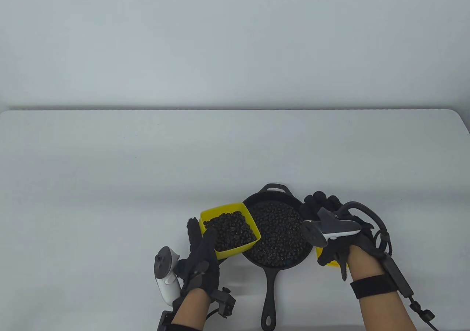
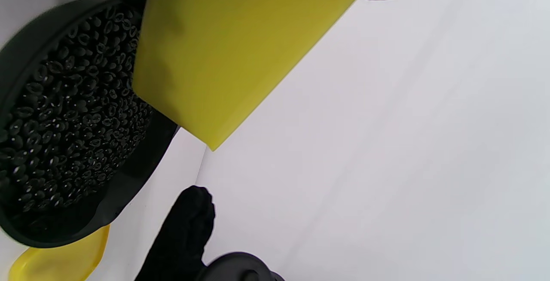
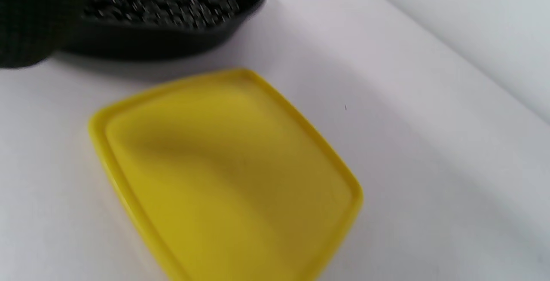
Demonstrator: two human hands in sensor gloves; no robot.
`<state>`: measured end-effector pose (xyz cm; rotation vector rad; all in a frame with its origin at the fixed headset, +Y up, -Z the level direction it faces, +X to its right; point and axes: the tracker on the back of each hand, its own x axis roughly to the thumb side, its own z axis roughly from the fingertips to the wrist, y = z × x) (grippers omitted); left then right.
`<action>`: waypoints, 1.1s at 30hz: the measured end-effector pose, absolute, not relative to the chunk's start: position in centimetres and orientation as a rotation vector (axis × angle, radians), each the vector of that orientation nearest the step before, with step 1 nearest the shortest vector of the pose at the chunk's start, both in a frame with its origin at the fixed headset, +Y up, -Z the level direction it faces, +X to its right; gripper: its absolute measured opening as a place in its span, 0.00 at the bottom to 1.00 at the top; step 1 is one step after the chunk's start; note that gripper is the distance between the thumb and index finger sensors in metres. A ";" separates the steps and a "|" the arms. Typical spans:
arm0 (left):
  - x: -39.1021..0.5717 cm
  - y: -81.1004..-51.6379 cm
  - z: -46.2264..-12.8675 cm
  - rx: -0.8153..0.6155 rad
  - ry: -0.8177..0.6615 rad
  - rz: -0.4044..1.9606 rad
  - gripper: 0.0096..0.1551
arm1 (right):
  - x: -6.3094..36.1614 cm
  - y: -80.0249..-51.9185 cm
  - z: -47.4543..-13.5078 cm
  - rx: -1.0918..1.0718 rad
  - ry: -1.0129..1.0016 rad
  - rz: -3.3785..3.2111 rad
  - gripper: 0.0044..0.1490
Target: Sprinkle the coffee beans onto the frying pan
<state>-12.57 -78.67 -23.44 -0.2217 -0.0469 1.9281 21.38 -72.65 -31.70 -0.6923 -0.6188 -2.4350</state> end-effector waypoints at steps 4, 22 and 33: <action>-12.5 -78.7 -23.5 -0.228 -0.049 1.926 0.51 | 23.7 -74.9 -32.6 -0.578 -0.787 -2.462 0.88; -12.4 -78.7 -23.5 -0.237 -0.050 1.924 0.51 | 25.3 -73.4 -31.5 -0.572 -0.760 -2.547 0.86; -10.7 -78.7 -23.5 -0.337 -0.222 1.917 0.50 | 11.4 -63.4 -28.2 -1.274 -0.348 -2.927 0.85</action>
